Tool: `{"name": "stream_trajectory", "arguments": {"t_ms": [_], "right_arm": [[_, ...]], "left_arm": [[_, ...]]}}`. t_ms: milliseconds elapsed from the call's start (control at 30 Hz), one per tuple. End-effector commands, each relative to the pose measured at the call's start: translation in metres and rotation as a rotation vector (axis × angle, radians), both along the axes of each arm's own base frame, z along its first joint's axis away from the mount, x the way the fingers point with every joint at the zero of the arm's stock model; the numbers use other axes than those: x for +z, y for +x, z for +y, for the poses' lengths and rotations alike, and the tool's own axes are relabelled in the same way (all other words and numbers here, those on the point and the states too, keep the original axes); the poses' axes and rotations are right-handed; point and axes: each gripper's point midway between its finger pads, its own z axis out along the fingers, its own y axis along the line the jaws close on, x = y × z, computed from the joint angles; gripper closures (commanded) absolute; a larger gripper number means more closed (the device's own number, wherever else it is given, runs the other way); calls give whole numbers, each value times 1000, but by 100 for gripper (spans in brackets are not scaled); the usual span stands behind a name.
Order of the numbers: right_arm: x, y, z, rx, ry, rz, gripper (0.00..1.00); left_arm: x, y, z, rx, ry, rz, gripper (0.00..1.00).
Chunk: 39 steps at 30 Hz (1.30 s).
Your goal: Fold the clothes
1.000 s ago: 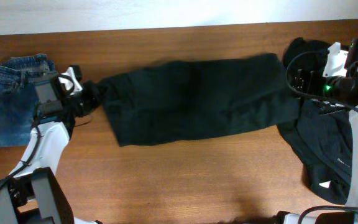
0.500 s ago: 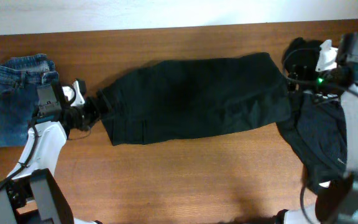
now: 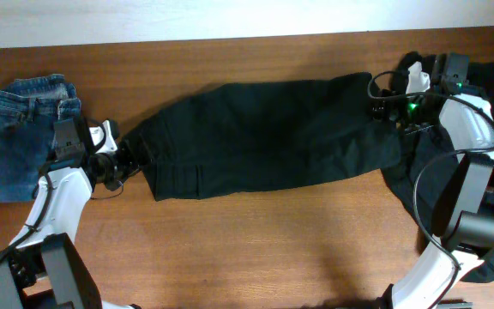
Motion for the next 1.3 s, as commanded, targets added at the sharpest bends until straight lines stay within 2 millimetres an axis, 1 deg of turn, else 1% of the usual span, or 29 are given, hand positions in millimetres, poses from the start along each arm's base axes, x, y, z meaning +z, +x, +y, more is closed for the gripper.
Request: {"name": "stream_trajectory", "arguments": {"t_ms": [0, 67, 233, 300, 333, 367, 400, 433, 467, 500, 533, 600, 700, 733, 767, 800, 867, 967, 1033, 1067, 1100, 1167, 1200, 1267], "right_arm": [[6, 7, 0, 3, 23, -35, 1], [5, 8, 1, 5, 23, -35, 1], [-11, 10, 9, 21, 32, -8, 3], [-16, 14, 14, 33, 30, -13, 10], [-15, 20, 16, 39, 24, -35, 17], [-12, 25, 18, 46, 18, -59, 33], [-11, 28, 18, 49, 14, -72, 43], [-10, 29, 19, 51, 13, -76, 51], [-10, 29, 20, 53, 12, -78, 73], [-11, 29, 20, 53, 13, -74, 93], [-11, 28, 20, 52, 15, -70, 96], [-9, 24, 20, 51, 17, -58, 96], [6, 20, 19, 46, 15, -69, 96], [19, 19, 19, 46, 10, -83, 96], [37, 17, 20, 46, 5, -102, 96], [66, 12, 22, 48, -3, -129, 96], [102, 1, 24, 48, -11, -154, 96], [137, -15, 28, 45, -20, -176, 96], [156, -28, 31, 36, -19, -190, 96], [162, -34, 33, 36, -19, -190, 96], [167, -44, 35, 36, -16, -179, 96], [168, -52, 36, 31, -20, -157, 96], [161, -61, 30, 8, -54, -109, 96], [149, -72, 15, -35, -132, -33, 96]], "left_arm": [[10, 4, 6, -1, 46, -33, 1], [9, 4, 6, -1, 46, -33, 1], [9, 4, 7, 1, 48, -32, 1], [9, 4, 7, 1, 49, -32, 1], [9, 4, 7, 1, 49, -32, 1], [9, 4, 7, 1, 48, -32, 1], [9, 4, 7, 1, 49, -33, 1], [9, 4, 7, 1, 49, -33, 1], [9, 4, 7, 1, 48, -32, 1], [9, 4, 7, 1, 48, -32, 1], [9, 4, 7, 1, 48, -32, 1], [9, 4, 7, 0, 48, -32, 1], [10, 5, 7, -6, 53, -40, 6], [10, 5, 7, -6, 53, -42, 7], [10, 5, 7, -6, 53, -44, 7], [10, 5, 7, -6, 54, -44, 6], [10, 5, 7, -6, 54, -44, 6], [10, 5, 7, -5, 54, -44, 4], [10, 5, 7, -5, 54, -44, 4], [10, 5, 7, -5, 54, -44, 4], [10, 5, 7, -5, 54, -44, 4], [10, 5, 7, -5, 54, -44, 4], [10, 5, 7, -5, 54, -44, 4], [10, 5, 7, -5, 54, -44, 4]]}}
